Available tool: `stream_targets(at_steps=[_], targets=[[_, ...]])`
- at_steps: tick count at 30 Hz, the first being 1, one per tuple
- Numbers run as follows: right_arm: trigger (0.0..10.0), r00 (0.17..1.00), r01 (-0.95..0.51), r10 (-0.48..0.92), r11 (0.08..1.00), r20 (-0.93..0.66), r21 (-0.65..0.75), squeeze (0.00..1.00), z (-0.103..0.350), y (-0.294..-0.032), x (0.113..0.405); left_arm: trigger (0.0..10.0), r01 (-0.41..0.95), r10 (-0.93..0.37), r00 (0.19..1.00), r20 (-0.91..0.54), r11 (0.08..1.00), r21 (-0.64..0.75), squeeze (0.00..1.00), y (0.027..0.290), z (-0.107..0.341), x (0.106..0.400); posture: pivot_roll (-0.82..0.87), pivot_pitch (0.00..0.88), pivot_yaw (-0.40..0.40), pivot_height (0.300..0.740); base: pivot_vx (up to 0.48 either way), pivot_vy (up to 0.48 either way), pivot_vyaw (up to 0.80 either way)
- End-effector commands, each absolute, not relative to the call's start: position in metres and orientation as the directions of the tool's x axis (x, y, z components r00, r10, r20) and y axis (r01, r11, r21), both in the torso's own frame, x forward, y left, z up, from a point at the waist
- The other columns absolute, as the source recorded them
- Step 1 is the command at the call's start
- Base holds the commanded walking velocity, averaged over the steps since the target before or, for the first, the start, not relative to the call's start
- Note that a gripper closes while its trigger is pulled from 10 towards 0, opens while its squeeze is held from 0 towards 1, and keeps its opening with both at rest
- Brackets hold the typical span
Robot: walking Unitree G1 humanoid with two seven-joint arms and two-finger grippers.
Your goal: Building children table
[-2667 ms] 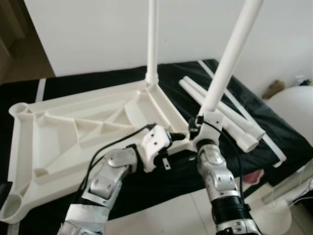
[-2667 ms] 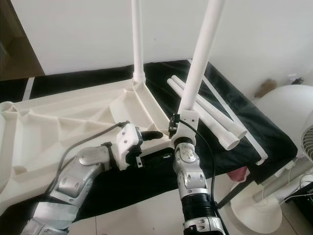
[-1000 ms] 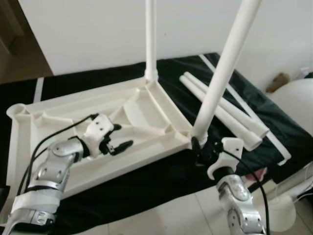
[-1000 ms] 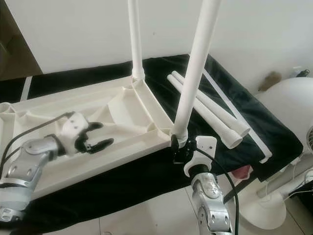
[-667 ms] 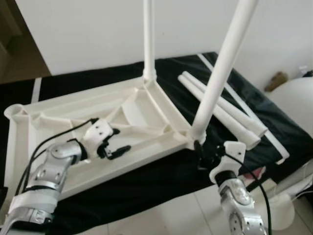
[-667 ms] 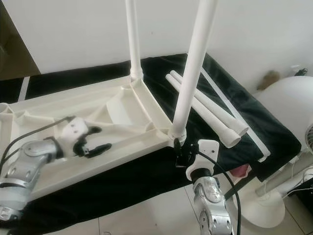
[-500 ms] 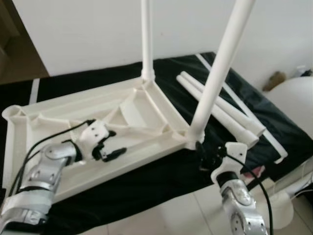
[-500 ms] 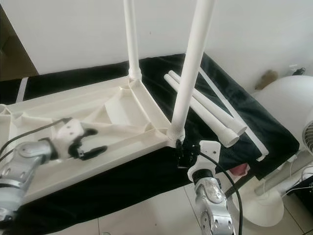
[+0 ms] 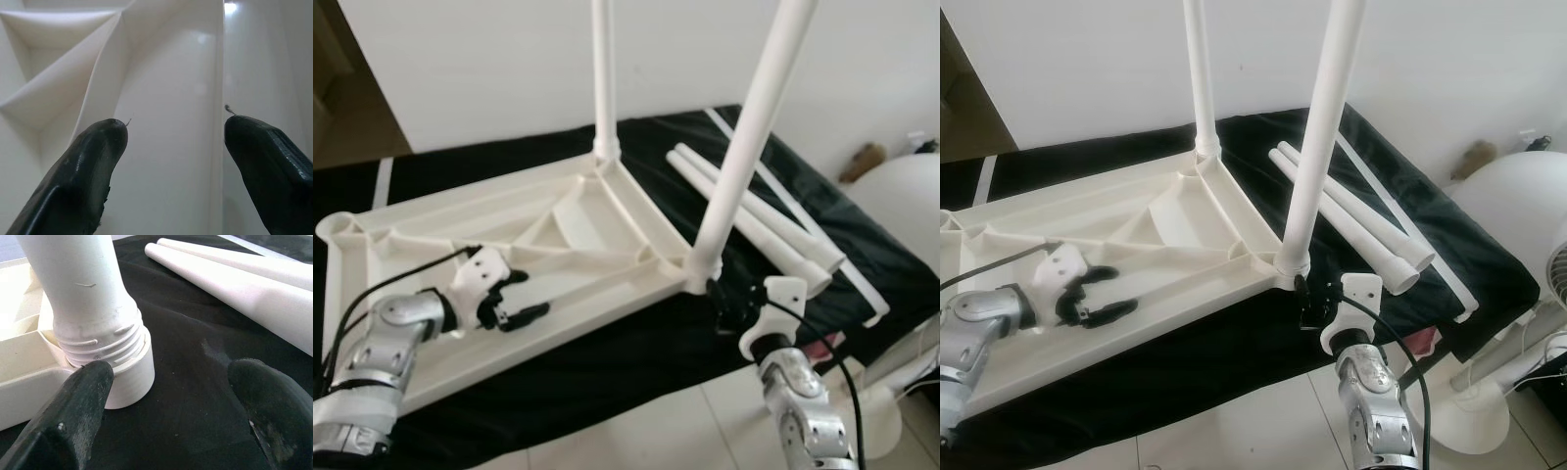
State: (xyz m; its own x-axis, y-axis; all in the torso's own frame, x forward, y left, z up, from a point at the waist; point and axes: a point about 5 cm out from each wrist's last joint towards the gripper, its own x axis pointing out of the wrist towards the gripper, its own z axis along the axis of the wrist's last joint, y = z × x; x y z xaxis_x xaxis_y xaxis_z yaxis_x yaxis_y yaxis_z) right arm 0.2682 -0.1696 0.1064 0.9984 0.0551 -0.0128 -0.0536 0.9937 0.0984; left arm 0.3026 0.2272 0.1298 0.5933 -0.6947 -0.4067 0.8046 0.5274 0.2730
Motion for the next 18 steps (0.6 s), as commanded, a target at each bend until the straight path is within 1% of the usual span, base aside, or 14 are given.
stream_targets(at_steps=[1,6,8,11,13,15,16,17,18], targets=[[10.0,0.999,-0.034,0.037,0.995,-0.03,0.093,0.0,0.103,-0.177,0.27,10.0,0.836,-0.701,0.543,-0.462,0.5,0.225,0.0,0.232,0.12,0.293,-0.06,0.045,0.01,0.74,0.0,0.0,0.0],[10.0,0.999,-0.041,0.044,0.995,-0.032,0.088,0.0,0.104,-0.179,0.276,10.0,0.85,-0.711,0.519,-0.474,0.487,0.2,0.0,0.229,0.115,0.289,-0.06,0.04,0.009,0.74,0.0,0.0,0.0],[10.0,0.997,-0.069,0.072,0.993,-0.037,0.093,0.0,0.104,-0.176,0.281,10.0,0.874,-0.721,0.477,-0.502,0.451,0.182,0.0,0.225,0.108,0.282,-0.06,0.035,0.008,0.74,0.0,0.0,0.0],[10.0,0.993,-0.106,0.109,0.991,-0.044,0.077,0.0,0.103,-0.174,0.287,10.0,0.894,-0.738,0.437,-0.514,0.42,0.157,0.0,0.218,0.102,0.276,-0.06,0.022,0.009,0.74,0.0,0.0,0.0],[10.0,0.989,-0.141,0.144,0.988,-0.046,0.058,0.0,0.103,-0.172,0.294,10.0,0.914,-0.767,0.393,-0.506,0.385,0.126,0.0,0.206,0.098,0.27,-0.05,0.018,0.009,0.74,0.0,0.0,0.0],[10.0,0.988,-0.148,0.15,0.987,-0.046,0.054,0.0,0.104,-0.172,0.295,10.0,0.918,-0.774,0.383,-0.504,0.377,0.119,0.0,0.203,0.097,0.268,-0.05,0.018,0.009,0.74,0.0,0.0,0.0],[10.0,0.978,-0.198,0.2,0.979,-0.06,0.041,0.0,0.102,-0.168,0.3,10.0,0.935,-0.794,0.338,-0.505,0.344,0.085,0.0,0.191,0.091,0.262,-0.05,0.009,0.007,0.74,0.0,0.0,0.0],[10.0,0.978,-0.198,0.2,0.979,-0.06,0.041,0.0,0.102,-0.168,0.3,10.0,0.935,-0.794,0.338,-0.505,0.344,0.085,0.0,0.191,0.091,0.262,-0.05,0.009,0.007,0.74,0.0,0.0,0.0],[10.0,0.969,-0.234,0.236,0.972,-0.068,0.033,0.0,0.101,-0.165,0.302,10.0,0.945,-0.805,0.309,-0.506,0.321,0.066,0.0,0.185,0.087,0.258,-0.05,0.003,0.008,0.74,0.0,0.0,0.0]])
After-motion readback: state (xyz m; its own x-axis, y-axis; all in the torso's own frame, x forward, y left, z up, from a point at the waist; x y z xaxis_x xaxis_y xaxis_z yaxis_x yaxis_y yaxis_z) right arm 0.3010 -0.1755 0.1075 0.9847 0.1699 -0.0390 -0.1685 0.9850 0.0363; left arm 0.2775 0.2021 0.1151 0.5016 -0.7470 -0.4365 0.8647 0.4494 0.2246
